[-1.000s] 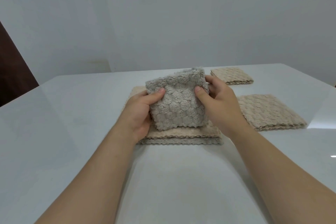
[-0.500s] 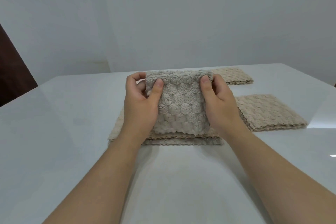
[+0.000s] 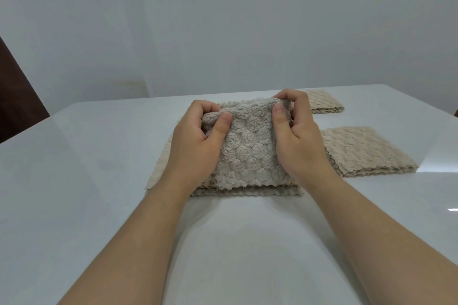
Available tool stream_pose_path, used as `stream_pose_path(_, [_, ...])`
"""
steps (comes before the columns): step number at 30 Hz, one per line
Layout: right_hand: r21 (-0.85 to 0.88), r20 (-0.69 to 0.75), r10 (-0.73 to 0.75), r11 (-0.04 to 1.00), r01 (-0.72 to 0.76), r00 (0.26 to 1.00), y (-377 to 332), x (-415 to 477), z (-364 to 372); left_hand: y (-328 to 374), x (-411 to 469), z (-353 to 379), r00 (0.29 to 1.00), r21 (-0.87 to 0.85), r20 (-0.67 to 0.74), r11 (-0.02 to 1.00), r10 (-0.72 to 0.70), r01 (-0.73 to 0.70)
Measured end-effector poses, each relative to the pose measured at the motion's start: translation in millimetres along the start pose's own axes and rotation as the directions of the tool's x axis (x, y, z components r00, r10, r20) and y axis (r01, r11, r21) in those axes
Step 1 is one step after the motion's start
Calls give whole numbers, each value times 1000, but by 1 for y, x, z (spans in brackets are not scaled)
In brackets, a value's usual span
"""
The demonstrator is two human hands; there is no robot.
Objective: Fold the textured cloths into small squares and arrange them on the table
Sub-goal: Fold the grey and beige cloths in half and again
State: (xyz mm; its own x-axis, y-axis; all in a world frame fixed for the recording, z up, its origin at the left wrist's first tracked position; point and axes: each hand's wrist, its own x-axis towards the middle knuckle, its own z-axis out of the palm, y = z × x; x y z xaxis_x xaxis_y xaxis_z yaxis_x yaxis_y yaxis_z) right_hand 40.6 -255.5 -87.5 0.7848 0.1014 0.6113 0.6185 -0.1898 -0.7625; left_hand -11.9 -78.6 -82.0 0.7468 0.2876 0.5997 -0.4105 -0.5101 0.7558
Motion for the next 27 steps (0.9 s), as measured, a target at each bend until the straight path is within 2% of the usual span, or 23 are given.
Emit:
stream_pose_path(9, [-20,8,11,1000,-11,1000,-2,-1,2,2,1,1,995,0,-97,1000,-17,17])
stream_pose_path(13, [-7,-12,59,998,-59,998,-1,0,2,1,1,4,981,-131,-97,980,-166,153])
stream_pose_path(15, [11,-31,131,991,-131,991,1,2,1,1,4,5,942,-288,8,901,-337,325])
stream_pose_path(16, [15,-43,159,987,-159,986,1,3,1,2,5,6,904,-390,91,820,-419,419])
stream_pose_path(18, [27,-64,178,984,-177,982,1,4,1,5,4,6,843,-531,234,663,-484,528])
stream_pose_path(20, [47,-75,189,981,-186,979,2,5,1,6,4,8,818,-556,257,614,-515,561])
stream_pose_path(22, [52,-78,203,979,-199,976,6,6,2,2,4,10,822,-559,198,627,-534,542])
stream_pose_path(23, [58,-77,212,976,-208,974,8,6,3,-2,5,11,838,-539,138,670,-527,510])
stream_pose_path(27, [142,-18,306,943,-300,952,8,7,6,-4,3,12,934,-221,-100,923,-343,315])
